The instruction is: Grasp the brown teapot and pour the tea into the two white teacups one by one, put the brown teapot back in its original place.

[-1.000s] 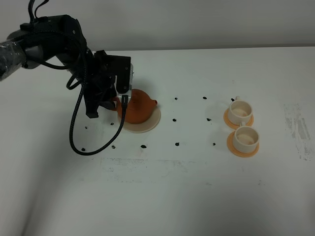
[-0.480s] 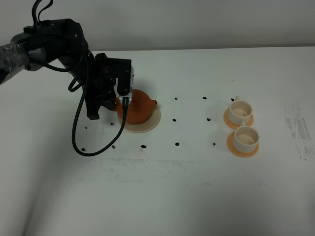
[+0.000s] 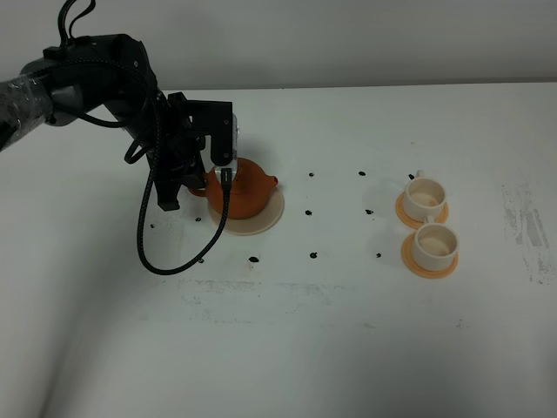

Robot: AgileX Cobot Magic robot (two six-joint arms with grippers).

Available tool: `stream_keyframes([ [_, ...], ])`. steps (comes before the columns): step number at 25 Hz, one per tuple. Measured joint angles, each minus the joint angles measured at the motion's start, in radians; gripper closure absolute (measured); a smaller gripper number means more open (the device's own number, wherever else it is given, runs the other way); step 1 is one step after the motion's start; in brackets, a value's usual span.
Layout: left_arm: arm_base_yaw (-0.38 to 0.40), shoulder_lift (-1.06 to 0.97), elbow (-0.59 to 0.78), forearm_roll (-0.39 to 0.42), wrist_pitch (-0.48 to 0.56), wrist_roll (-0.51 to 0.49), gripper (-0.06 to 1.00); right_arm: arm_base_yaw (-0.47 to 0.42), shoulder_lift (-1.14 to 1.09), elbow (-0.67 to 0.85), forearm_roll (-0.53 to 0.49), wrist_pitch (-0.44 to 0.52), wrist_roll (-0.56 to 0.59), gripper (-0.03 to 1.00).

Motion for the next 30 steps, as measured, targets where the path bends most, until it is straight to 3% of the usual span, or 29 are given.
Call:
stream_keyframes([
  [18,-0.002,-0.026,0.0,-0.08,-0.018,0.049,0.86,0.0,0.0,0.0,0.0,0.0,0.0,0.5],
  [26,-0.01,-0.027,0.0,-0.192,-0.028,0.111,0.86,0.0,0.0,0.0,0.0,0.0,0.0,0.5],
  [30,-0.045,-0.027,-0.02,-0.208,-0.027,0.106,0.86,0.0,0.0,0.0,0.0,0.0,0.0,0.5],
])
